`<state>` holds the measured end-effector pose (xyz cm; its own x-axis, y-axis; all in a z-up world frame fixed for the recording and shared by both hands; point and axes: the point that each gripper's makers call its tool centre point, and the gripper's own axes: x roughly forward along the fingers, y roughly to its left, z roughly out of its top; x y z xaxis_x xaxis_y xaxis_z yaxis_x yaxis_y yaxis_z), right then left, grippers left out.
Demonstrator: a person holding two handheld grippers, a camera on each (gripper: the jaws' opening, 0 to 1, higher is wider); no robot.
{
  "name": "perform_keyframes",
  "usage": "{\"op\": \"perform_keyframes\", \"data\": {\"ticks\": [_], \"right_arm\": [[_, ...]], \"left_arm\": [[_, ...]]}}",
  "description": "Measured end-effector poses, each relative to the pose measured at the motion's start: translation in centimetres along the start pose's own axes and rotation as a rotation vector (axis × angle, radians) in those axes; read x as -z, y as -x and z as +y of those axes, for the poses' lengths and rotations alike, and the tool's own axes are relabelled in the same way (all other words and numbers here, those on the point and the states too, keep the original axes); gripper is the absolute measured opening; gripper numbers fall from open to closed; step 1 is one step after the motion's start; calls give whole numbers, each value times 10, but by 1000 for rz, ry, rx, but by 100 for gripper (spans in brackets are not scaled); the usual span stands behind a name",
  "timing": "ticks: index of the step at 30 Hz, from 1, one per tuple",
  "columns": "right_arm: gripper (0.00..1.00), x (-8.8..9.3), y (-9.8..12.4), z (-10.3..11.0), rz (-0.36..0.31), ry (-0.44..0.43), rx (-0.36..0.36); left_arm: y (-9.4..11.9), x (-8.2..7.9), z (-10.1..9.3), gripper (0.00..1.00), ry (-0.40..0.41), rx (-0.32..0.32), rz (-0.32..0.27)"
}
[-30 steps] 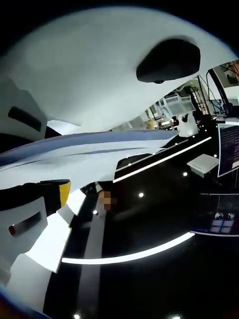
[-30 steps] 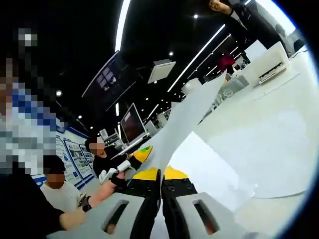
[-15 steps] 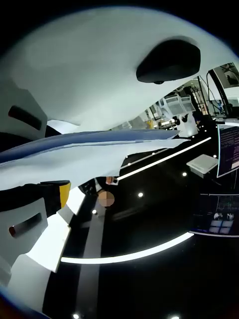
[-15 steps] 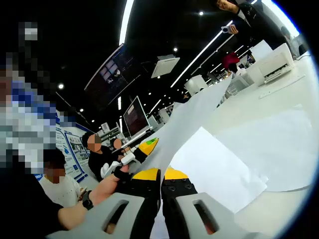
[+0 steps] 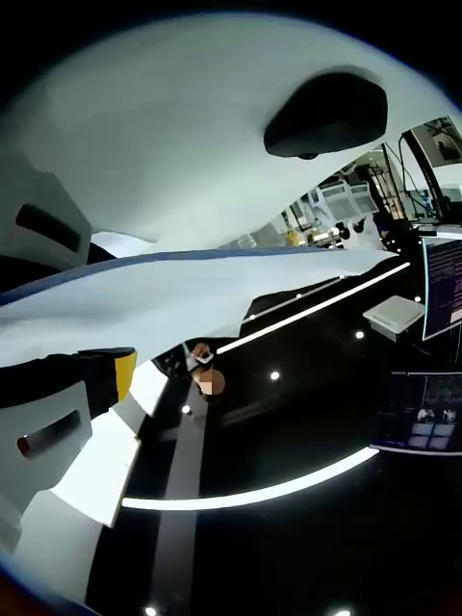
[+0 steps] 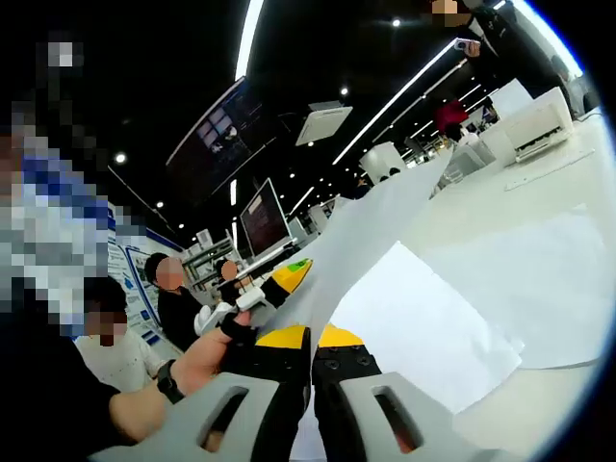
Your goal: Organize the stack of printing papers by aligning and flattening the scattered papers on the table
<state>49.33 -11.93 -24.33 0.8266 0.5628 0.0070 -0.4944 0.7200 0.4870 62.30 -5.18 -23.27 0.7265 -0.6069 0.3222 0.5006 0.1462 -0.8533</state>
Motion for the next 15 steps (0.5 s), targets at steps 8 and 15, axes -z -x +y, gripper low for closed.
{"op": "perform_keyframes", "data": {"ticks": [8, 15], "right_arm": [[0, 6, -4, 9, 5, 8, 10], [0, 9, -3, 17, 8, 28, 13]], "left_arm": [[0, -1, 1, 18, 9, -1, -5], [1, -2, 1, 18, 6, -2, -11]]}}
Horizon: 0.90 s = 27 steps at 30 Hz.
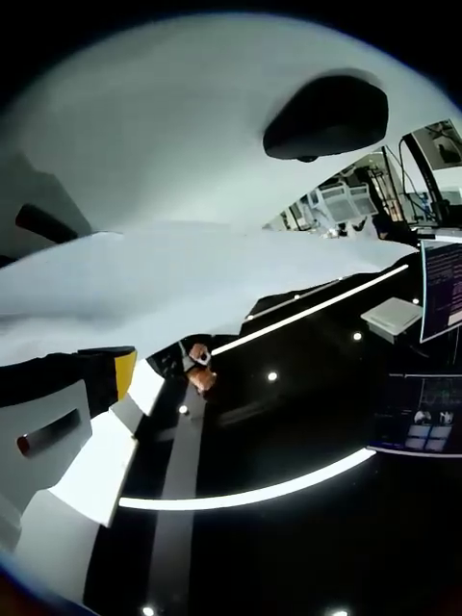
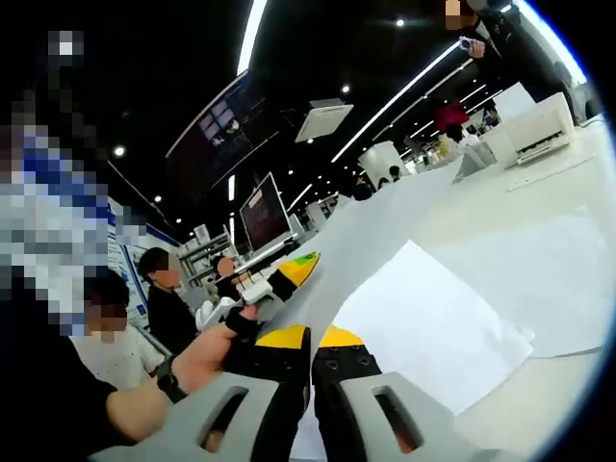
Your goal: Organize the stack of printing papers by aligning and flattening the scattered papers on the table
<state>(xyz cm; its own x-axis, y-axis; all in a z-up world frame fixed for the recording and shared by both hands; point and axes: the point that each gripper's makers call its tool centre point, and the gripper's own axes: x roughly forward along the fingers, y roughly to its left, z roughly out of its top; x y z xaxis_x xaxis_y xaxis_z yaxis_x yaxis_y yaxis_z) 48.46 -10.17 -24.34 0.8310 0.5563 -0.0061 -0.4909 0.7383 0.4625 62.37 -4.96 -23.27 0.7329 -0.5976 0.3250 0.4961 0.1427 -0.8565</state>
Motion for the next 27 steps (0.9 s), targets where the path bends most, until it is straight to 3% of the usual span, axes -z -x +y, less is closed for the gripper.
{"op": "perform_keyframes", "data": {"ticks": [6, 10, 13, 18, 27], "right_arm": [[0, -9, 9, -7, -65, 16, 65], [0, -7, 10, -5, -64, -5, 72], [0, -8, 11, -7, -79, 66, 125], [0, -1, 6, -2, -52, 95, 126], [0, -1, 8, -5, -59, 84, 154]], "left_arm": [[0, 0, 0, 18, -2, 0, -3], [1, 0, -1, 17, -8, -2, -8], [1, -1, 0, 17, -10, -4, -11], [1, -2, 1, 17, -10, -7, -14], [0, -2, 1, 16, -18, -10, -15]]}}
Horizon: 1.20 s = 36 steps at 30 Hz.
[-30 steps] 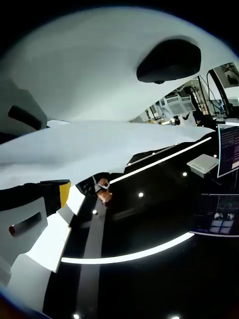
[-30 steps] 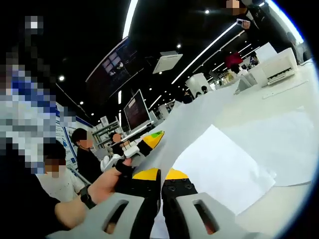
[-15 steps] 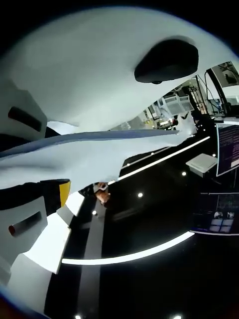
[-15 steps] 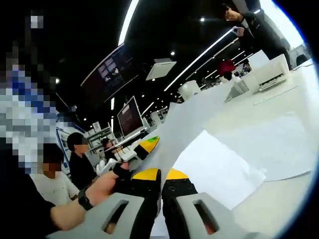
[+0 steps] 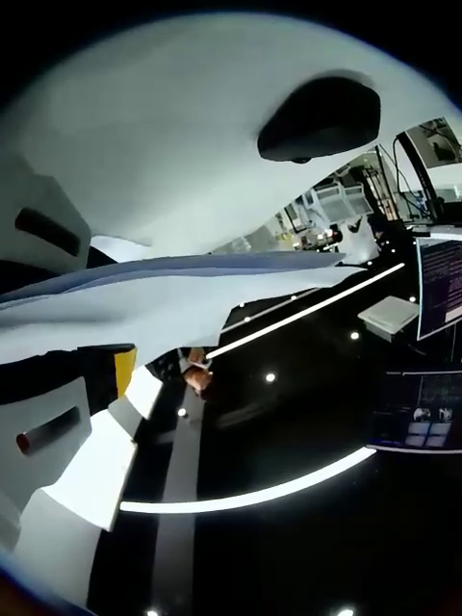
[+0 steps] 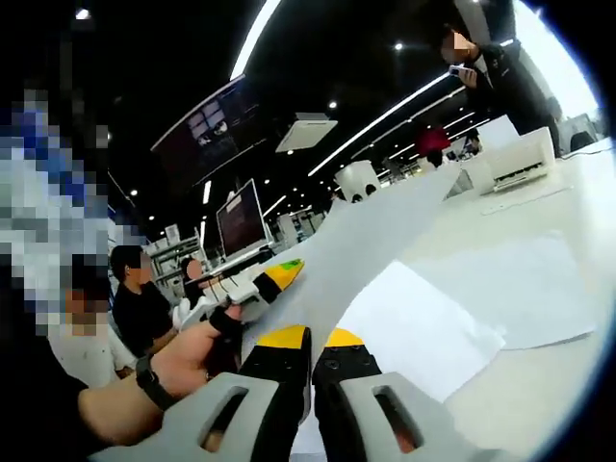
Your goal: Organize the stack of printing papers by aligning and flattening the scattered papers on the table
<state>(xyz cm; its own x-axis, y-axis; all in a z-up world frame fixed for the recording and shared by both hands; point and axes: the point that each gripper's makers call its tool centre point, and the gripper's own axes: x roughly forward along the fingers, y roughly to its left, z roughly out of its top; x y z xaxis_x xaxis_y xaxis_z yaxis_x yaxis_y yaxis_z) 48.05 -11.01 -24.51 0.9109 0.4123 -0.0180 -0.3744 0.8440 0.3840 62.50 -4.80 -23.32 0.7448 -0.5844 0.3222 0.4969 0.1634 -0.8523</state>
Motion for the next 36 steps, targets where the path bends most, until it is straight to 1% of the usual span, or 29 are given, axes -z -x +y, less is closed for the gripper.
{"op": "perform_keyframes", "data": {"ticks": [3, 5, 6, 7, 8, 10, 12, 15, 18, 20, 24, 26, 31, 33, 35, 36], "right_arm": [[0, 3, -2, 3, 4, 21, 3], [0, 6, -4, 4, 11, 55, 11], [0, 6, -4, 4, 12, 52, 9], [0, 7, -4, 5, 3, 19, 2], [0, 12, -4, 5, 25, -6, -1], [0, 9, -4, 3, 10, 71, 15], [0, 10, -5, 3, 16, 41, 7], [0, 9, -5, 1, 15, 37, 9], [0, 9, -6, 0, 16, 50, 11], [1, 11, -7, -2, 27, 79, 22], [13, 12, -9, -4, 32, 92, 29], [16, 12, -9, -5, 33, 96, 34], [32, 12, -10, -7, 39, 85, 45], [46, 14, -12, -6, 44, 80, 43], [61, 13, -13, -7, 39, 86, 58], [64, 13, -13, -7, 37, 88, 61]], "left_arm": [[0, 0, 0, 14, -3, -1, -2], [0, 0, -1, 14, -2, -2, -1], [0, 0, 0, 13, -2, -3, -2], [0, 0, 0, 12, -2, -5, -2], [0, 0, 0, 12, -2, -5, -3], [0, -1, 1, 9, -5, -9, -4], [1, -1, 1, 7, -3, -9, -5], [0, -1, 2, 7, 1, -9, -5], [1, -1, 1, 6, 6, -10, -6], [1, -2, 2, 6, 16, -11, -10], [1, -4, 2, 6, 33, -9, -17], [1, -4, 2, 6, 33, -9, -17], [2, -3, 1, 6, 38, -7, -16], [2, -3, 2, 6, 37, -8, -15], [2, -3, 2, 6, 38, -8, -14], [2, -3, 2, 6, 38, -9, -15]]}}
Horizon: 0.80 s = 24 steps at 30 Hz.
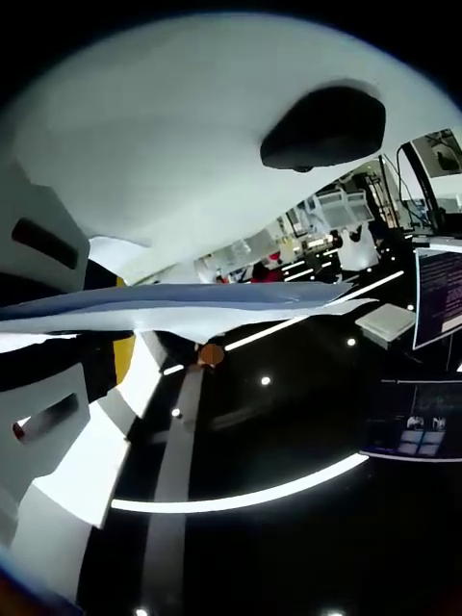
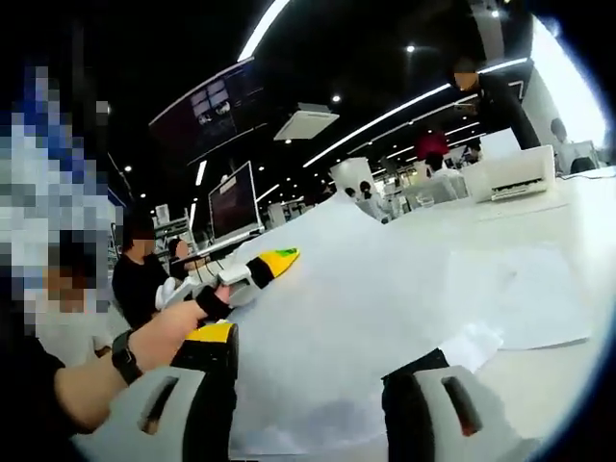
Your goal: Organize the stack of printing papers by aligning and flattening the scattered papers on the table
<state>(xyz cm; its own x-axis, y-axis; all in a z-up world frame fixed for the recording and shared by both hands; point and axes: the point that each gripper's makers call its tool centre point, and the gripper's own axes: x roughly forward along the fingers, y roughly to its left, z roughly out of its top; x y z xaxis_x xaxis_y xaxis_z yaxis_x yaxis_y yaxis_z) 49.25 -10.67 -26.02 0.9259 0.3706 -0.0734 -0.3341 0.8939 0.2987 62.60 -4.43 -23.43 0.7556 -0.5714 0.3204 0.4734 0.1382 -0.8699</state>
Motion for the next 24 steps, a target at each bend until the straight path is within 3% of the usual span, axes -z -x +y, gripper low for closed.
{"op": "perform_keyframes", "data": {"ticks": [10, 18, 24], "right_arm": [[90, -7, 2, -17, -30, 10, 77], [90, -5, 3, -25, -7, 29, 106], [90, -4, 3, -35, 28, -26, 104]], "left_arm": [[0, 0, 1, 6, -2, -1, -2], [1, -1, 2, 6, 1, -4, -6], [1, -2, 3, 6, 17, -4, -8]]}}
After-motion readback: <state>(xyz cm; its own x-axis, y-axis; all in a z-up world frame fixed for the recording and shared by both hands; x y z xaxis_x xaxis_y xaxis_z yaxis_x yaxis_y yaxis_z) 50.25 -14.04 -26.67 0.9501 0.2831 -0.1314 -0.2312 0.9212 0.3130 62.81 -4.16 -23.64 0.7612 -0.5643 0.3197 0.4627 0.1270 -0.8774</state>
